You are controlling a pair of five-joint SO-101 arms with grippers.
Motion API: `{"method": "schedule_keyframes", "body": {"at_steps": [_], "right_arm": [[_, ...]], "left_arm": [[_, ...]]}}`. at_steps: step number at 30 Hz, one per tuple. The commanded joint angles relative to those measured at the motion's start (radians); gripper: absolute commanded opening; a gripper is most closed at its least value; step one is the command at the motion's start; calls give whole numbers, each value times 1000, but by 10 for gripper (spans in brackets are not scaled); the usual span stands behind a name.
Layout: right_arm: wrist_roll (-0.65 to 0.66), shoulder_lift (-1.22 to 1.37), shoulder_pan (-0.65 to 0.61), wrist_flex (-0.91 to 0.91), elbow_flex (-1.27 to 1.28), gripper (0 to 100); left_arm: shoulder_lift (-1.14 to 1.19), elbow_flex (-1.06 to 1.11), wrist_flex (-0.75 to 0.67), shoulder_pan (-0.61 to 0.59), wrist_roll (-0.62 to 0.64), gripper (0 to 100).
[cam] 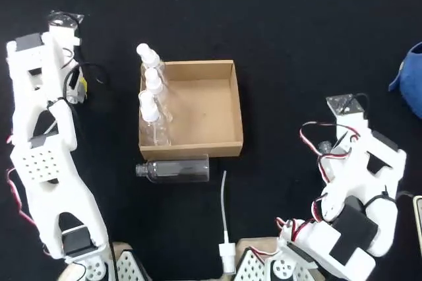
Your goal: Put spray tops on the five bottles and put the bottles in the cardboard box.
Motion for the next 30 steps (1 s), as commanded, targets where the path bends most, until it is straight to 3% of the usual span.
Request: {"method": "schedule_keyframes", "body": {"at_steps": [1,9,16,23,30], "right_arm": [[-38,-7,18,6,-87,11],[-57,-7,17,51,-147,11],[-54,-7,6,44,-148,11],[-58,-7,-61,51,-142,11],[-110,-7,-92,51,-147,11]], "left_arm": [[-15,-159,98,-33,-6,30],[-2,-183,284,-64,-11,30],[54,-42,252,-231,-124,30],[54,-67,255,-355,-239,38],[68,-142,279,-363,-364,202]]}}
